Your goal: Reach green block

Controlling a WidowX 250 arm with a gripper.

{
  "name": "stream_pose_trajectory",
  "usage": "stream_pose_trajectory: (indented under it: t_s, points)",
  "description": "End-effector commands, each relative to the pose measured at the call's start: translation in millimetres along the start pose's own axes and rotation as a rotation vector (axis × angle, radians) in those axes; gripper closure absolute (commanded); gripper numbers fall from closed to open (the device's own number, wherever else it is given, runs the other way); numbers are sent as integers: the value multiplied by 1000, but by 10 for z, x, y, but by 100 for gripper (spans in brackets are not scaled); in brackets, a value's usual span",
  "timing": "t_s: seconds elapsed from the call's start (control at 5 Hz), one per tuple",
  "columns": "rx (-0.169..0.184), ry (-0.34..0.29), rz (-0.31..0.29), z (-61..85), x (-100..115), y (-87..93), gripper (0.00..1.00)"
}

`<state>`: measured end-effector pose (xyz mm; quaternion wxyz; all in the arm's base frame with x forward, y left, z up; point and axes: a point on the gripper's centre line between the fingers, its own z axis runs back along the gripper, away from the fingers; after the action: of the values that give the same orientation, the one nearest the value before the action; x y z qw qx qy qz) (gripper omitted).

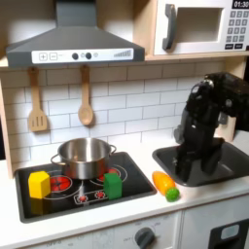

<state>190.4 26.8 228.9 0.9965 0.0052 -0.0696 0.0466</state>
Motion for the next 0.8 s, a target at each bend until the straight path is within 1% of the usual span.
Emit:
stream_pose_trajectory:
  t_s: [0.0,0.2,0.6]
  points:
    - [21,-31,35,-24,390,258,0]
    - [27,-32,50,-49,553,384,0]
    - [37,-39,49,-105,810,550,0]
